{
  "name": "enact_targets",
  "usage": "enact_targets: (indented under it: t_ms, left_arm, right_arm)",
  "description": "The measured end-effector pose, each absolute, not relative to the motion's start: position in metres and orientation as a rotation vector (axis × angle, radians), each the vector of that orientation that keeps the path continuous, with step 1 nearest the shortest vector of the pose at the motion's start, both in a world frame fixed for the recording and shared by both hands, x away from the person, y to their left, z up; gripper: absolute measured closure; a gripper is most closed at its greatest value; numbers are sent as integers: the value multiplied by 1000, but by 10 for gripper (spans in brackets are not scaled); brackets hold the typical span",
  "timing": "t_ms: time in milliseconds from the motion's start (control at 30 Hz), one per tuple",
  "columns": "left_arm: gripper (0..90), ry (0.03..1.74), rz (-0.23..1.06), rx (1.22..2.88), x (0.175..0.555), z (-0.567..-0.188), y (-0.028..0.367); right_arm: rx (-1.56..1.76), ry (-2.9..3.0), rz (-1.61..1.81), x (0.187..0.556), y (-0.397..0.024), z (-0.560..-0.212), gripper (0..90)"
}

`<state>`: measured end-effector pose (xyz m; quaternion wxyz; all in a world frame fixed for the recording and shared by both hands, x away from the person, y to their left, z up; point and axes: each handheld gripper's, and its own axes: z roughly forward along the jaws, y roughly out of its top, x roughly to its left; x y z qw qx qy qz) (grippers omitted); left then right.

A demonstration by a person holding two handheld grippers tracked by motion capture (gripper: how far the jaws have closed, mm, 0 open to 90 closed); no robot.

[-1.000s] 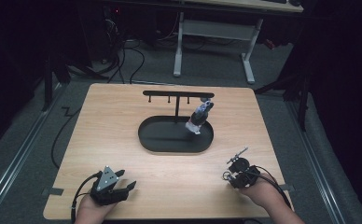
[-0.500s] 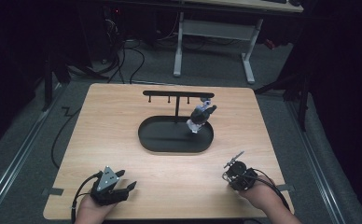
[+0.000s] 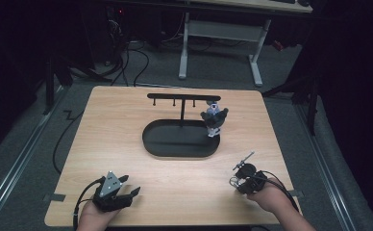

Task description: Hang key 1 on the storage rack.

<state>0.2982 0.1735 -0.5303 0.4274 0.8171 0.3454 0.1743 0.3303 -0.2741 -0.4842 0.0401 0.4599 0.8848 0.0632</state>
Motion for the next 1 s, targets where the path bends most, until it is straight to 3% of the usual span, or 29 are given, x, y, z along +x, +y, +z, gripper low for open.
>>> enact_targets:
  t_ms: [567, 1000]
  left_arm:
    - [374, 856, 438, 2044, 298, -531, 172]
    - [374, 860, 441, 2032, 298, -529, 174]
  right_arm:
    - [1369, 2692, 230, 331, -278, -439, 854]
    - [1330, 2681, 254, 352, -259, -400, 854]
